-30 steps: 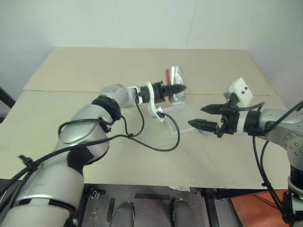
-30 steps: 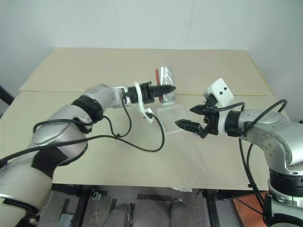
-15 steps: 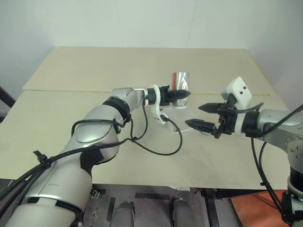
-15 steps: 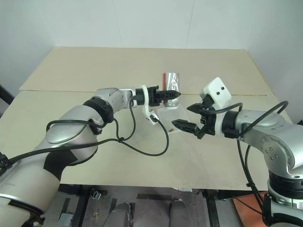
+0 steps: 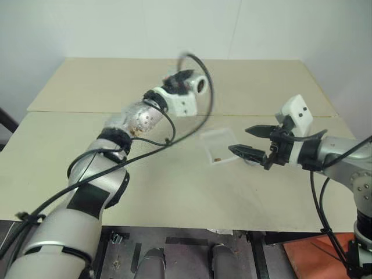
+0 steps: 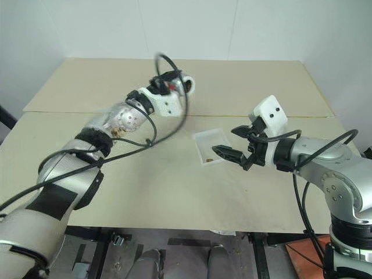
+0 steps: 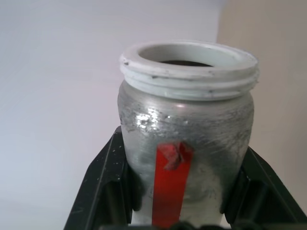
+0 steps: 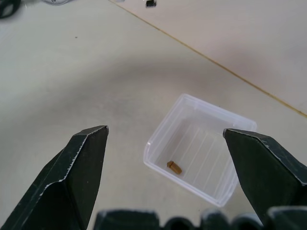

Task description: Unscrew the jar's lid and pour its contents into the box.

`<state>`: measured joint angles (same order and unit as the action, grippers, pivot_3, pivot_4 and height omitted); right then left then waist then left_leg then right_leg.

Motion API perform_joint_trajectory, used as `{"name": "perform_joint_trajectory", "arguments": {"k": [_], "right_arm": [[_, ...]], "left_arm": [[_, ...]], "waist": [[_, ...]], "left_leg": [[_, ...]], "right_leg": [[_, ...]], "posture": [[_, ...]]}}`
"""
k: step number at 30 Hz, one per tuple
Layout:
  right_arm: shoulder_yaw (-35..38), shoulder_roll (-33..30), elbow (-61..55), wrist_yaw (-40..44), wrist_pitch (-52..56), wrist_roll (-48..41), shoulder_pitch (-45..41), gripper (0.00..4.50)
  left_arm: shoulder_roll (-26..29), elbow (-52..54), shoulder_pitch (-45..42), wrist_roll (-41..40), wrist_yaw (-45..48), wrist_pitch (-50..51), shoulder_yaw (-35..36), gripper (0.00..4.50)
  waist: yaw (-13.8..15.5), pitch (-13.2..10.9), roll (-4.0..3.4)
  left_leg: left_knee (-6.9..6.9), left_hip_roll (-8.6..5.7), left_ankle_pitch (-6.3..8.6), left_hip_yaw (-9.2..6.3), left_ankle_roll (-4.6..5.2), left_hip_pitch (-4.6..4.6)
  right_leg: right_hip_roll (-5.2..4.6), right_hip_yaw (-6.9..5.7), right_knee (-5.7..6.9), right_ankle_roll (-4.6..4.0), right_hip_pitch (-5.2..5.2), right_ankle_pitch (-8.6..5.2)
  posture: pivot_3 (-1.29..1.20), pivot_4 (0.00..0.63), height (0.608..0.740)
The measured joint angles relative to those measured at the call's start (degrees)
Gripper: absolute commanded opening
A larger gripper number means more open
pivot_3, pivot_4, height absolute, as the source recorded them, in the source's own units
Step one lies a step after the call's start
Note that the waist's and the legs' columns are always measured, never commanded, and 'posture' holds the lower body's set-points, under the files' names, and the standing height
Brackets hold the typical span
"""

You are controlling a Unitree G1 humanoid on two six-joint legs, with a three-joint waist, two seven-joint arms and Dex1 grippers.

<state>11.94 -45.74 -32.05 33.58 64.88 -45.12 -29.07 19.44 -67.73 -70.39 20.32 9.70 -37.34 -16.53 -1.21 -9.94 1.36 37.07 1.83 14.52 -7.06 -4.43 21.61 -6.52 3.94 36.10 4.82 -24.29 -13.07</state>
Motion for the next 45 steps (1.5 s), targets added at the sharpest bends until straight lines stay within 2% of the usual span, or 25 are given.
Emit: {"name": "perform_joint_trajectory", "arguments": {"k": [3, 5, 11, 19, 29, 37, 42, 45], "right_arm": [[0.0, 0.9, 0.0, -0.4, -2.0, 0.3, 0.3, 4.44], [0.0, 1.2, 0.1, -1.1, -3.1, 0.9, 0.5, 4.44], [-0.2, 1.9, 0.1, -2.1, -4.6, 1.6, 0.7, 4.44], [-2.0, 3.6, 0.2, -2.8, -5.6, 1.9, 0.9, 4.44], [-3.1, 4.6, -0.2, -3.9, -5.7, 2.2, 1.7, 4.44], [-5.2, 5.0, -0.9, -4.3, -6.0, 3.5, 2.6, 4.50], [-5.7, 5.1, -1.6, -4.2, -7.0, 4.0, 3.9, 4.50], [-5.4, 4.4, -2.6, -4.1, -7.3, 4.2, 6.0, 4.50]], "left_arm": [[-1.0, 10.5, 7.7, -13.5, 10.7, 12.0, 8.8, 1.91], [-1.8, 18.9, 13.7, -21.0, 14.7, 22.0, 13.4, 1.91], [-2.7, 35.6, 23.6, -30.0, 15.4, 38.5, 19.9, 1.91], [-5.1, 44.4, 34.1, -34.1, 16.9, 43.5, 21.7, 1.91], [-6.0, 44.2, 36.8, -32.3, 18.1, 40.8, 20.7, 1.91], [-4.2, 46.8, 42.5, -31.9, 20.6, 41.4, 20.2, 4.44], [1.1, 56.6, 46.6, -32.8, 23.5, 45.5, 20.4, 4.44], [9.7, 64.6, 50.8, -36.9, 30.7, 50.7, 21.4, 4.44]], "waist": [[-0.7, 0.0, -0.02], [-1.3, 0.0, -0.02], [-2.1, 0.0, -0.03], [-2.3, 0.0, -0.03], [-2.1, 0.0, -0.04], [-2.5, 0.0, -0.06], [-2.4, 0.0, -0.06], [-2.8, 0.0, -0.06]], "left_leg": [[0.05, 0.01, 0.00, -0.02, 0.01, -0.01], [0.13, 0.01, 0.01, -0.06, 0.02, 0.00], [0.18, 0.00, 0.04, -0.07, 0.08, -0.19], [0.18, 0.00, 0.19, -0.07, 0.33, -0.26], [0.18, 0.00, 0.19, -0.06, 0.35, -0.27], [0.16, 0.01, 0.20, -0.06, 0.36, -0.29], [0.15, 0.03, 0.20, -0.06, 0.36, -0.30], [0.03, 0.07, 0.22, -0.05, 0.38, -0.31]], "right_leg": [[0.00, 0.00, 0.06, 0.00, 0.05, 0.00], [0.00, -0.01, 0.08, 0.00, 0.04, 0.00], [0.01, 0.00, 0.03, -0.01, 0.17, 0.01], [0.02, 0.01, -0.03, -0.02, 0.22, 0.01], [0.02, 0.01, -0.08, -0.03, 0.22, 0.01], [0.02, 0.02, -0.07, -0.03, 0.21, 0.01], [0.02, 0.03, -0.08, -0.03, 0.21, 0.01], [0.05, 0.03, -0.04, -0.08, 0.15, -0.02]], "posture": [[0.00, 0.150, 0.740], [0.00, 0.150, 0.740], [0.00, 0.150, 0.740], [0.00, 0.150, 0.740], [0.00, 0.150, 0.740], [0.00, 0.150, 0.740], [0.00, 0.150, 0.740], [0.00, 0.150, 0.740]]}}
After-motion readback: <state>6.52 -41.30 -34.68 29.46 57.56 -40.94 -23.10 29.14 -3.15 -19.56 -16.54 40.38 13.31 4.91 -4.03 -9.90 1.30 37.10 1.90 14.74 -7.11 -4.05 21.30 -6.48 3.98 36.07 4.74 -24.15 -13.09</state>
